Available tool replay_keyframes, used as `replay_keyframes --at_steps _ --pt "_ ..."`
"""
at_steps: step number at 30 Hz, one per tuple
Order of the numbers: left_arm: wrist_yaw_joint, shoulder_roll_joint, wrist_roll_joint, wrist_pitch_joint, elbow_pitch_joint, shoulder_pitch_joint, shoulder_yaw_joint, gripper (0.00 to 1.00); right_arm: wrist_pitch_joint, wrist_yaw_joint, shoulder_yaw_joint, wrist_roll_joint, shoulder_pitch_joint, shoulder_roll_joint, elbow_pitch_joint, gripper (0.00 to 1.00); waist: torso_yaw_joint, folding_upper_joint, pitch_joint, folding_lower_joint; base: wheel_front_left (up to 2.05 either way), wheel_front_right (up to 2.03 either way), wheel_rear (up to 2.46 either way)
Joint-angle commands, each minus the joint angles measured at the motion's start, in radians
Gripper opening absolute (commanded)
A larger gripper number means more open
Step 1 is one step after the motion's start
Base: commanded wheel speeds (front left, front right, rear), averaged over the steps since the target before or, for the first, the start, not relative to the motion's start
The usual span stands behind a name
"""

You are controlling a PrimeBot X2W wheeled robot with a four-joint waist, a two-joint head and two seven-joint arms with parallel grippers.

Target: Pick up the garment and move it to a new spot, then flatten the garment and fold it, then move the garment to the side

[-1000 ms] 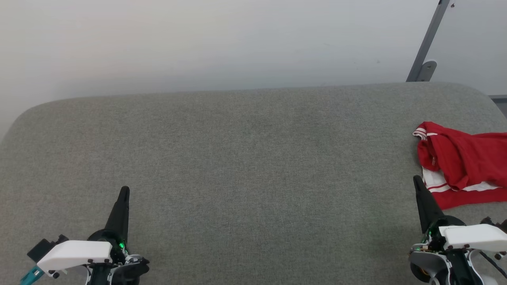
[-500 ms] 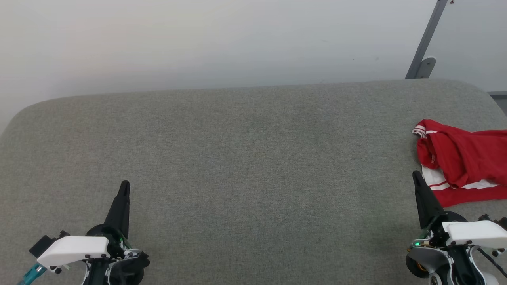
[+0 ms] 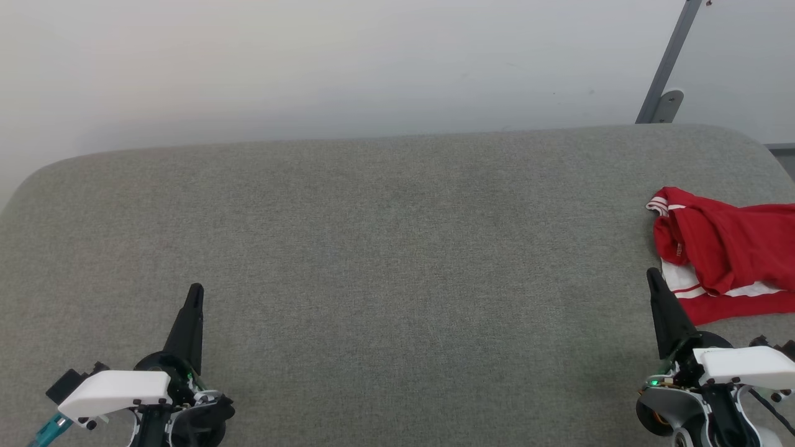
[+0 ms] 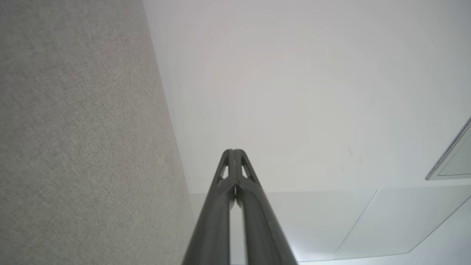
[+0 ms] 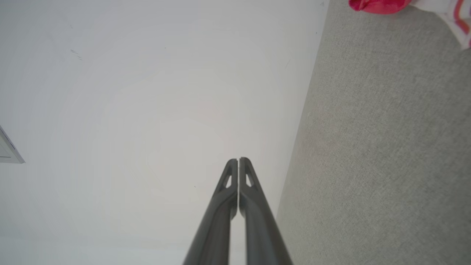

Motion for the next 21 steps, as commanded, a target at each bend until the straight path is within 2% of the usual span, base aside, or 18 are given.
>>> replay_keyframes --at_steps 1,21 --pt "-0.005 -0.002 0.0 0.004 0.0 -0.011 0.005 0.0 0.003 0.0 -0.002 0.004 -0.006 0.001 0.002 0.0 0.0 0.0 0.0 0.0 0.0 0.0 0.0" --pt "-0.005 -0.004 0.003 0.007 0.0 -0.011 0.007 0.0 0.002 0.0 -0.001 0.004 -0.005 0.001 0.002 0.0 0.0 0.0 0.0 0.0 0.0 0.0 0.0"
